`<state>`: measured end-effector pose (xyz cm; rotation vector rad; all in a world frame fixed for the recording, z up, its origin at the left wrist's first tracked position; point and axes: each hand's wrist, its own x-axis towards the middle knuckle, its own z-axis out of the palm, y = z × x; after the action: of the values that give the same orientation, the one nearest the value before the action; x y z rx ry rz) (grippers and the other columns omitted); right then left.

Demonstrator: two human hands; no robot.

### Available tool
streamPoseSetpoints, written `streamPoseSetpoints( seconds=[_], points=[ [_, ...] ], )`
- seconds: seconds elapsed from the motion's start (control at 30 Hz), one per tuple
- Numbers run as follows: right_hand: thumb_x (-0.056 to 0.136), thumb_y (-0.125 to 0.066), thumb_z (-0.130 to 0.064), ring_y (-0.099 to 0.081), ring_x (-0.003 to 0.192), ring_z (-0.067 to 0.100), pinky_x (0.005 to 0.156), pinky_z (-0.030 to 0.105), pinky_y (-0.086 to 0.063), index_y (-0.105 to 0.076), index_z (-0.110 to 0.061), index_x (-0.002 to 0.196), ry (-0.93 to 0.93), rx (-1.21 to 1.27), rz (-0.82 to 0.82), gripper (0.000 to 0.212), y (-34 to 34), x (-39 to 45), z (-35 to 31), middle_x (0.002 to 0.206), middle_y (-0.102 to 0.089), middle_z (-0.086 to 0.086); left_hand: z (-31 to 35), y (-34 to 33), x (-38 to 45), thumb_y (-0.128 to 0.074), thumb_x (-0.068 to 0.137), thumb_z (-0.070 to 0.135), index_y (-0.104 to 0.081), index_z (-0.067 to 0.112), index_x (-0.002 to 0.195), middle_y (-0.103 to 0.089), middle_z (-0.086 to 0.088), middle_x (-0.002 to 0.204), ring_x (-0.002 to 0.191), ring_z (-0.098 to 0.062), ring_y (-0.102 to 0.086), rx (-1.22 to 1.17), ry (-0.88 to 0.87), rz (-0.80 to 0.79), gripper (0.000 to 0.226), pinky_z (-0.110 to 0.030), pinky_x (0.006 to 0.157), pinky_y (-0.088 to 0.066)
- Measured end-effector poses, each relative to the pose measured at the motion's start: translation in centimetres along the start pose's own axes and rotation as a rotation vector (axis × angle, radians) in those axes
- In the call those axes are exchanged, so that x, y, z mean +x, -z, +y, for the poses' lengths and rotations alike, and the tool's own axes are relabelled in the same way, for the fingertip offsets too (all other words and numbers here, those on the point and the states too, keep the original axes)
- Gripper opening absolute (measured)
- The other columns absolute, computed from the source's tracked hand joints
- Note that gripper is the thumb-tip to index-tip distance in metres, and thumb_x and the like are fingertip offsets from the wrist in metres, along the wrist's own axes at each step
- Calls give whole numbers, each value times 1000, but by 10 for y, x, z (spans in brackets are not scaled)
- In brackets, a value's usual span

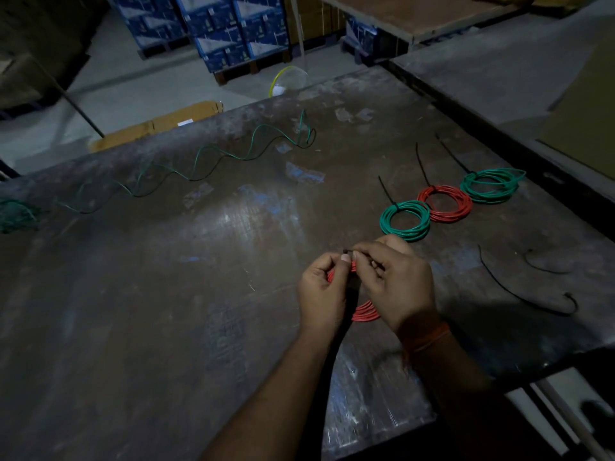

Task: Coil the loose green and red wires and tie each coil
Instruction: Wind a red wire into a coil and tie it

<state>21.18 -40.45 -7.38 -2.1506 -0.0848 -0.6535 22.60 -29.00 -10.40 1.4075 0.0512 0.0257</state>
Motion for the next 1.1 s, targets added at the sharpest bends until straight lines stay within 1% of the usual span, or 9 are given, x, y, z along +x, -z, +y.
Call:
streamPoseSetpoints(
  seconds=[0.23,0.37,0.47,0.6,0.8,0.87,0.97,1.03,1.1],
  points=[
    [92,-54,-35,-64,75,23,68,40,-55,-76,-19,97,8,-39,-19,27,2,-1,-1,87,-61,2,1,0,-1,-62,93,22,-71,12,79,-66,-9,75,73,-19,-57,23,-15,3,19,-37,70,-44],
    [91,-52,-36,-62,77,25,68,37,-53,-76,-17,97,17,-98,-42,31,3,0,-4,87,-60,3,0,1,-2,-60,95,22,-67,7,80,-63,-9,74,72,-17,-55,57,-54,-14,22,-36,68,-44],
    [90,-51,-34,-60,79,28,68,35,-48,-75,-14,91,59,-178,-56,31,4,4,-9,84,-59,5,-2,1,-2,-60,96,23,-65,10,78,-60,-4,70,68,-15,-51,95,-69,-21,23,-35,65,-41],
    [86,-53,-28,-58,77,32,66,38,-48,-71,-9,81,85,-283,-102,26,6,13,-15,81,-58,10,-2,0,-3,-58,97,21,-65,14,75,-59,1,69,68,-13,-50,97,-88,-29,24,-36,65,-40],
    [85,-56,-25,-57,78,34,65,41,-49,-69,-8,79,78,-336,-149,22,8,13,-16,81,-56,11,-6,1,-3,-59,98,22,-70,8,85,-66,-10,77,75,-17,-55,85,-112,-51,22,-38,70,-45],
    [86,-53,-28,-58,78,32,66,41,-50,-69,-9,80,74,-314,-149,26,8,12,-15,82,-56,10,-7,0,-3,-58,98,24,-71,12,87,-69,-13,79,76,-17,-57,111,-121,-53,21,-39,71,-46],
    [87,-55,-27,-62,79,27,70,40,-53,-74,-14,87,44,-198,-167,23,9,10,-12,84,-60,6,-6,0,-4,-58,98,19,-74,16,90,-74,-5,84,80,-15,-64,133,-127,-53,18,-39,75,-50],
    [87,-65,-25,-66,77,17,72,38,-57,-76,-19,92,-70,-52,-148,13,10,9,-10,84,-65,-1,-5,0,-5,-59,99,18,-76,16,95,-77,-4,91,88,-22,-70,127,-124,-45,18,-43,82,-54],
    [84,-71,-28,-67,69,8,70,38,-60,-73,-22,93,-220,93,-136,11,14,7,-8,76,-68,-6,-4,-1,-5,-60,99,23,-76,13,97,-77,-10,94,95,-32,-71,105,-112,-47,18,-51,86,-56]
  ],
)
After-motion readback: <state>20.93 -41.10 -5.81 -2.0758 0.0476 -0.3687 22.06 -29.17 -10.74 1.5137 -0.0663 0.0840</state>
